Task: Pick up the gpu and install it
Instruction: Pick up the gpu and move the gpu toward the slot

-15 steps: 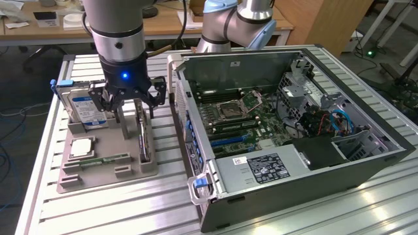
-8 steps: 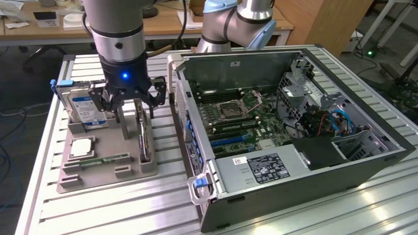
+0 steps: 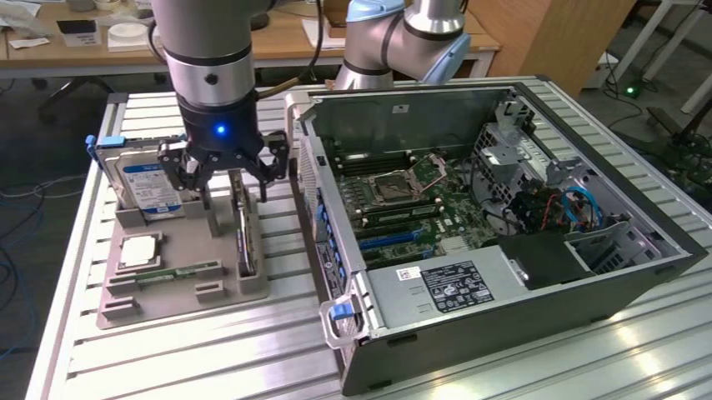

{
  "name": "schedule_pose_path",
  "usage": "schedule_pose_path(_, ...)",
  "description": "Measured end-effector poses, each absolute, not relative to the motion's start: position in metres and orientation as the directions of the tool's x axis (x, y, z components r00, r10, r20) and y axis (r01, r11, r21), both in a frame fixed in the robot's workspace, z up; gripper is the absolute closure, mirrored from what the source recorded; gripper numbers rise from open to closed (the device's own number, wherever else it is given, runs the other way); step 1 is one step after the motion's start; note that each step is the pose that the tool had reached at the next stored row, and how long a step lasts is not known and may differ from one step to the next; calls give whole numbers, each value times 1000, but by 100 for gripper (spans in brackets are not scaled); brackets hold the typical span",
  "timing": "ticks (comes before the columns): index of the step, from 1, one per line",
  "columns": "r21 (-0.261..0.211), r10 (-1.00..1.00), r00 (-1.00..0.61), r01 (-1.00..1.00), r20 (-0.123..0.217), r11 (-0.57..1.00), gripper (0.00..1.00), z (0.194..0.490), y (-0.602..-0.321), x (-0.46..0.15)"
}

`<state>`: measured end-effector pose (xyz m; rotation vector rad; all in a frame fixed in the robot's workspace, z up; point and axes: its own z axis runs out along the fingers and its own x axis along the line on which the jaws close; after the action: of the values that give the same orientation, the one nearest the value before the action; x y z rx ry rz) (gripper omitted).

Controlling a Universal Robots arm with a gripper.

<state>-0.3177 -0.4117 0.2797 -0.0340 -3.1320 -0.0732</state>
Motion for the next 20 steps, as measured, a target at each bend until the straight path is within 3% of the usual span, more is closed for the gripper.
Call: schedule_pose_path(20, 46, 21, -1000, 22, 20, 999, 24, 265, -412, -315)
